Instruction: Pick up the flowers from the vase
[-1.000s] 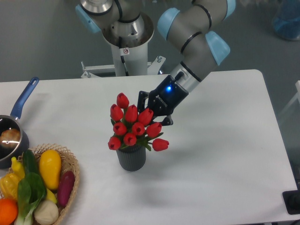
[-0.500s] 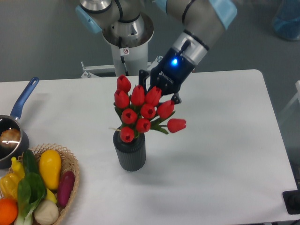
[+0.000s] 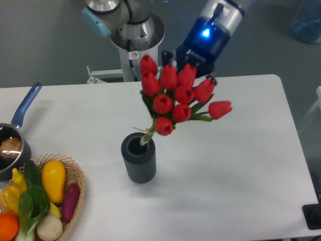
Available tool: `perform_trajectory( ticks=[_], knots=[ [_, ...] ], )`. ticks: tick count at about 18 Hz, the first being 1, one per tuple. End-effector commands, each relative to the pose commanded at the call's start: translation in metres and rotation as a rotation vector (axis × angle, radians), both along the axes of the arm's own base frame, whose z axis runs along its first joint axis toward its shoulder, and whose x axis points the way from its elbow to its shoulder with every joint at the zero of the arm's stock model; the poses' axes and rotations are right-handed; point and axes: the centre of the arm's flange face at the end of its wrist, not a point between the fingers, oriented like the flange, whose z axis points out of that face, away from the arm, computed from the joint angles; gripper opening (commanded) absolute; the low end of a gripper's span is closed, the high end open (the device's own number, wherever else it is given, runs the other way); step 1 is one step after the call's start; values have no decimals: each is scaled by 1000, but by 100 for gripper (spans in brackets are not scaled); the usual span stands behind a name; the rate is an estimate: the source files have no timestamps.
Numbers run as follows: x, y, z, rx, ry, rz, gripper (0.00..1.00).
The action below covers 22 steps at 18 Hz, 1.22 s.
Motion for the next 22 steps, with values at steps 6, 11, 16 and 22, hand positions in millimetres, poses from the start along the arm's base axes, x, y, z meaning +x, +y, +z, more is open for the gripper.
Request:
perform_trajectory(
  ticks=[6,11,16,22],
  knots=[
    [-32,-41,-18,-240,82,140,0],
    [-53,-68,-67,-540,218,94,0],
    [-53,-73,-97,-723,180,86,0],
    [-66,-42,-155,-919,151,-3,0]
  ],
)
